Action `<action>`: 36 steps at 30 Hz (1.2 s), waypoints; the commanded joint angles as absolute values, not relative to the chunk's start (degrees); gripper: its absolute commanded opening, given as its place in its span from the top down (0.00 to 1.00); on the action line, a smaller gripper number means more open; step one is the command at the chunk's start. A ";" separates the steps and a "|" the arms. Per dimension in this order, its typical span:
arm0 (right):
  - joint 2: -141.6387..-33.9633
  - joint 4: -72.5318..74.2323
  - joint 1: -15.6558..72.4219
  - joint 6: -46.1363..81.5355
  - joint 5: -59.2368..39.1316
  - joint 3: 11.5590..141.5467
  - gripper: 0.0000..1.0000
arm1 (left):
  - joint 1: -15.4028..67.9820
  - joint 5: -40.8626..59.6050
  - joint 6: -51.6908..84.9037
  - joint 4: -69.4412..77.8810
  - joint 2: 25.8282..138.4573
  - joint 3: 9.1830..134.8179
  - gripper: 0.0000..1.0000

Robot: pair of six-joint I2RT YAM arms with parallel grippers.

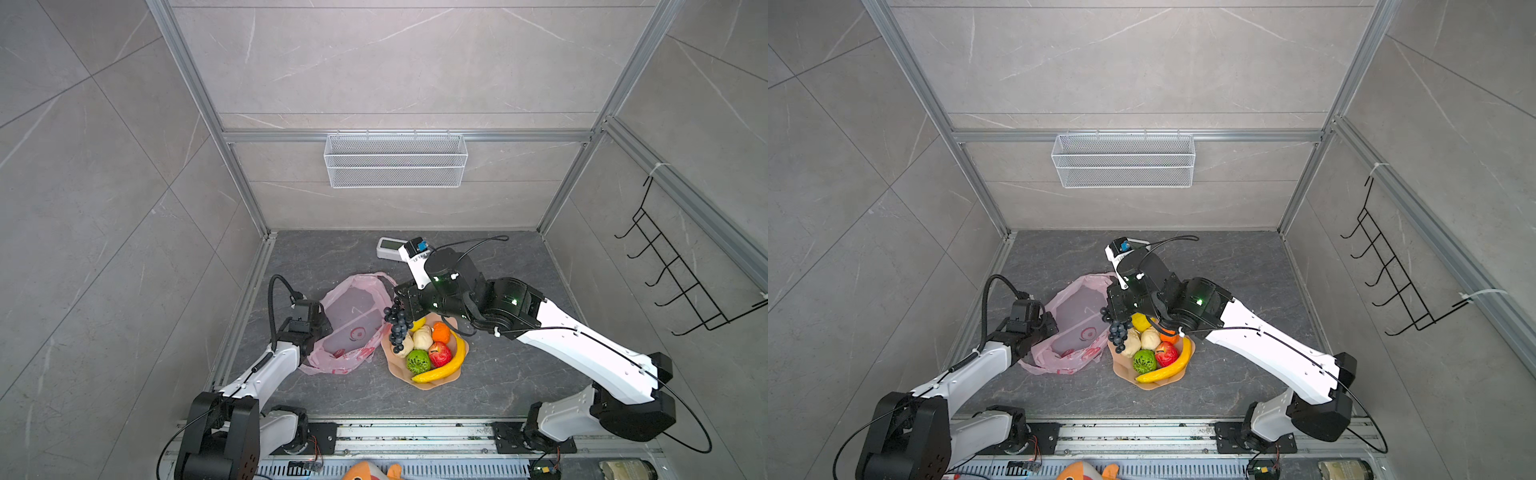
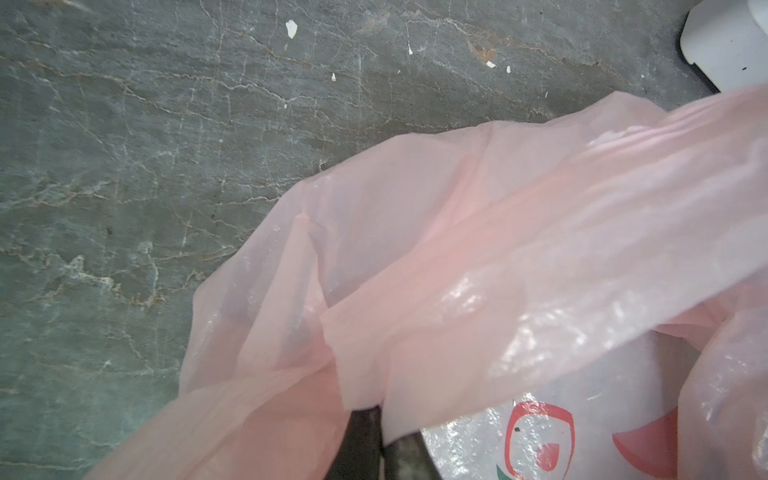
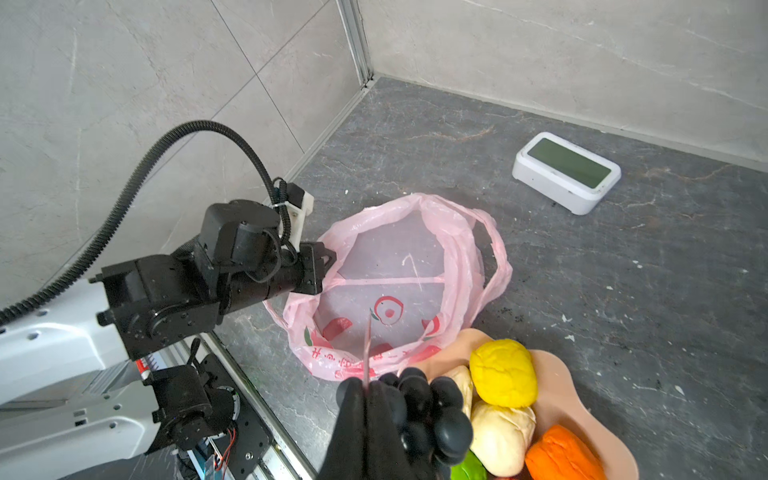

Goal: Take the fake fruits out of the plastic bag
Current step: 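Lift the grapes out of the bag and carry them over the bowl, then lower the grapes into the bowl and open the right gripper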

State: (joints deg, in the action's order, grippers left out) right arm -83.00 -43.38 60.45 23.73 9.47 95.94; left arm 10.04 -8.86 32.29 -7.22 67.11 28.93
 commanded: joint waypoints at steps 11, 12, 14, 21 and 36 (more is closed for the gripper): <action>-77.85 -41.36 62.90 25.74 11.66 85.82 1.00 | 10.20 -10.18 31.81 -6.10 66.89 30.18 1.00; -77.74 -41.19 63.03 25.92 11.69 85.34 1.00 | 10.20 -10.25 31.75 -6.03 66.92 30.22 1.00; -77.57 -40.90 63.15 26.20 11.84 84.56 1.00 | 10.15 -10.20 31.78 -6.13 66.99 30.18 1.00; -77.86 -39.18 63.67 27.33 11.45 82.11 1.00 | 10.20 -10.46 31.88 -6.07 67.00 30.13 1.00; -80.37 -37.80 65.04 28.74 10.31 80.07 1.00 | 10.19 -10.63 31.98 -6.06 67.14 30.04 1.00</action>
